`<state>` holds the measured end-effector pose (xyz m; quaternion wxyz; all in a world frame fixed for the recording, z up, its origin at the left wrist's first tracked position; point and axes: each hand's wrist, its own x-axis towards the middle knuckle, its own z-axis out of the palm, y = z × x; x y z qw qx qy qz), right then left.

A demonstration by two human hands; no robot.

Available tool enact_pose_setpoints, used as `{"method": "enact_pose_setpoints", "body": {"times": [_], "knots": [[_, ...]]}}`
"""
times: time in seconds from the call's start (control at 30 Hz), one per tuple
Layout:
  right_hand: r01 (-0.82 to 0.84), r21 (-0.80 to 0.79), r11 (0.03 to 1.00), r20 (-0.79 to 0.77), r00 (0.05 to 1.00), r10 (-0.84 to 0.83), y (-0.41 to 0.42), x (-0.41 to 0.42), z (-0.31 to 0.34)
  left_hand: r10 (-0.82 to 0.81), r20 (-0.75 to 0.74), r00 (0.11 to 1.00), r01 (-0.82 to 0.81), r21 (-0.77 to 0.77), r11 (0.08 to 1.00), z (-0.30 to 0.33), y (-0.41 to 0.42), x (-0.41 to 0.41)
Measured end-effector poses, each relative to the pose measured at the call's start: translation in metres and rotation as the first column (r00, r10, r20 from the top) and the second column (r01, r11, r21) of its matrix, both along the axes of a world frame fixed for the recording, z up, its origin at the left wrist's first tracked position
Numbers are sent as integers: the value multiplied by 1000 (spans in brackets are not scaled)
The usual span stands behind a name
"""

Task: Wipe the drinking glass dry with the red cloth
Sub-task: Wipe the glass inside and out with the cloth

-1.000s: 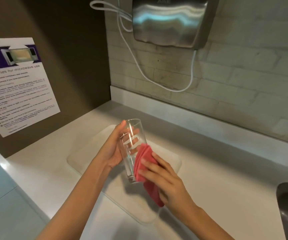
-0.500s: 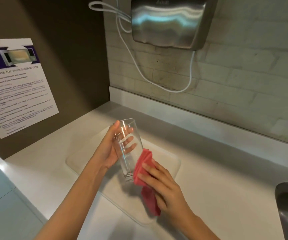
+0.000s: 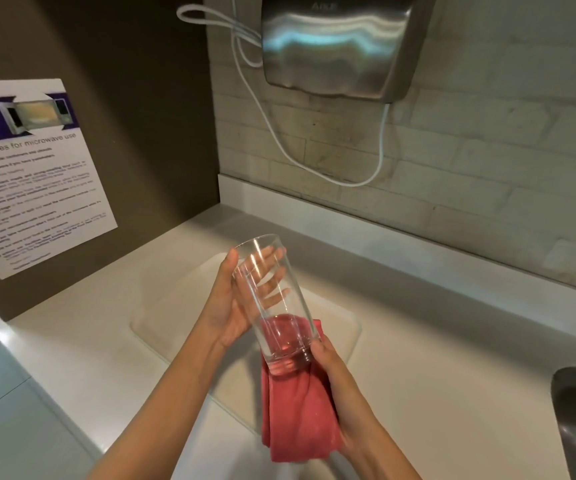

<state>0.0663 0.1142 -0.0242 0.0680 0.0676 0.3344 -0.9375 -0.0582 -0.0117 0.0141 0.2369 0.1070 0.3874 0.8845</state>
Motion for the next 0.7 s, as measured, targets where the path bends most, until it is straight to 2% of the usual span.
{"method": "enact_pose_setpoints", "body": {"times": [0.13,0.2,0.27,0.3,0.37,0.43,0.5,0.57,0.63,0.7], "knots": [[89,8,996,51,995,-89,-5,-4,-4,78,-12,997,-79,-198,977,11,1,7],[188,59,980,34,981,-190,-4,-7,-5,192,1,981,-179,-354,918,17,1,15],[295,201,934,-36,955,-294,2,-8,-3,330,-55,942,-311,-513,800,17,1,30],[349,297,889,-87,937,-338,5,-9,-2,347,-103,932,-345,-544,765,16,4,41],[449,455,769,-211,894,-396,5,-10,1,293,-153,944,-327,-576,749,11,14,60],[528,537,658,-349,849,-397,3,-11,2,278,-170,945,-324,-585,744,6,26,69],[558,589,585,-460,826,-325,-3,-10,5,326,-155,932,-357,-531,769,-1,32,67],[562,658,502,-549,813,-191,-6,-7,5,388,-47,920,-370,-425,826,-4,28,60],[595,724,350,-619,784,-52,-6,-4,2,381,68,922,-348,-284,893,-6,18,52],[669,719,187,-689,721,73,-8,-1,-1,331,90,939,-303,-233,924,-7,9,47]]}}
